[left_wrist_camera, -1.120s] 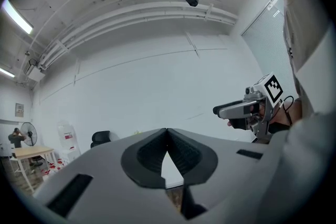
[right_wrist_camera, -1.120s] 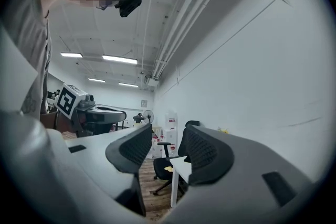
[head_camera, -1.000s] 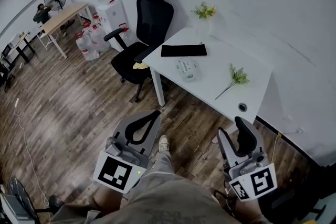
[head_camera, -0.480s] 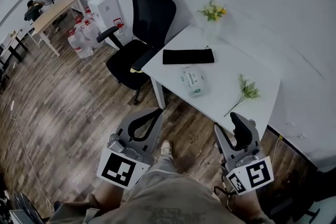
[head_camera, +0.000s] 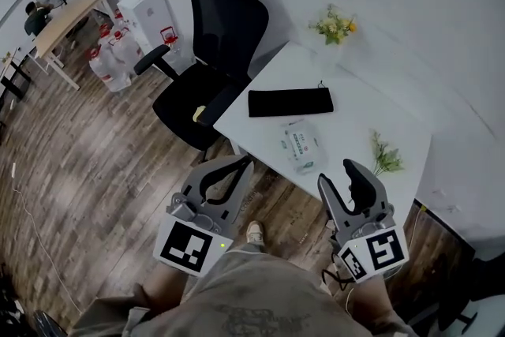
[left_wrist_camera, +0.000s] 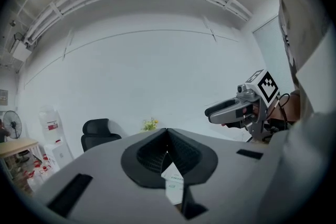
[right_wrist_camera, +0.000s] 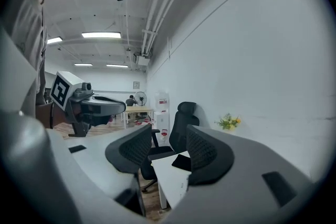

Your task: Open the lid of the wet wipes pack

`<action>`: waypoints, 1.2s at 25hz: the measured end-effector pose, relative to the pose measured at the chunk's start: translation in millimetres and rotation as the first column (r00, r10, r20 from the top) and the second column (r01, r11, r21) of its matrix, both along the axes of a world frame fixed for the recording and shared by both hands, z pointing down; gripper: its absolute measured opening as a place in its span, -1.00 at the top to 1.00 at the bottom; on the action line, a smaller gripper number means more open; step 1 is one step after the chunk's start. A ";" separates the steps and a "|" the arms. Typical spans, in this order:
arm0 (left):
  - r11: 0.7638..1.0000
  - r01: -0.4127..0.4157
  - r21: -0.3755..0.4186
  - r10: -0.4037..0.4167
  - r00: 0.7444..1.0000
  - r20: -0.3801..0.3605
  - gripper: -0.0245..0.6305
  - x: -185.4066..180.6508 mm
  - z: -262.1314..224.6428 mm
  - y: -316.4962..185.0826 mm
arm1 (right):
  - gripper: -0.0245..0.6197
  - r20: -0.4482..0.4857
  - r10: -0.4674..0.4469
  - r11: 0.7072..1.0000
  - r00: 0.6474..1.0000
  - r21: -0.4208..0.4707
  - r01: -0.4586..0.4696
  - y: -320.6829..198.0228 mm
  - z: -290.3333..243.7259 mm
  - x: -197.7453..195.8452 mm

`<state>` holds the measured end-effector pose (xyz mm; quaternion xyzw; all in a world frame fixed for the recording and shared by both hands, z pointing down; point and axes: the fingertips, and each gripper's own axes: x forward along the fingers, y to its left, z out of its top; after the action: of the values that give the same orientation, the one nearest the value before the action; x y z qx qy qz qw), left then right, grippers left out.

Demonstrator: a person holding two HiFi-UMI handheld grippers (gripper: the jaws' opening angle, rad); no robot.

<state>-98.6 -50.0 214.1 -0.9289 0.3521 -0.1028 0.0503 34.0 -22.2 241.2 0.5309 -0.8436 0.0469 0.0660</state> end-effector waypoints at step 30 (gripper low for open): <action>0.989 0.019 -0.145 -0.006 0.996 0.088 0.87 50.9 84.4 -113.4 | 0.28 -0.092 0.011 0.977 0.996 -0.213 -0.031 -135.3 115.3 40.9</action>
<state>-47.7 -163.4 298.5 -0.9226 0.3468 -0.1690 -0.0032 75.0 -157.4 356.5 0.5311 -0.8241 0.1139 0.1604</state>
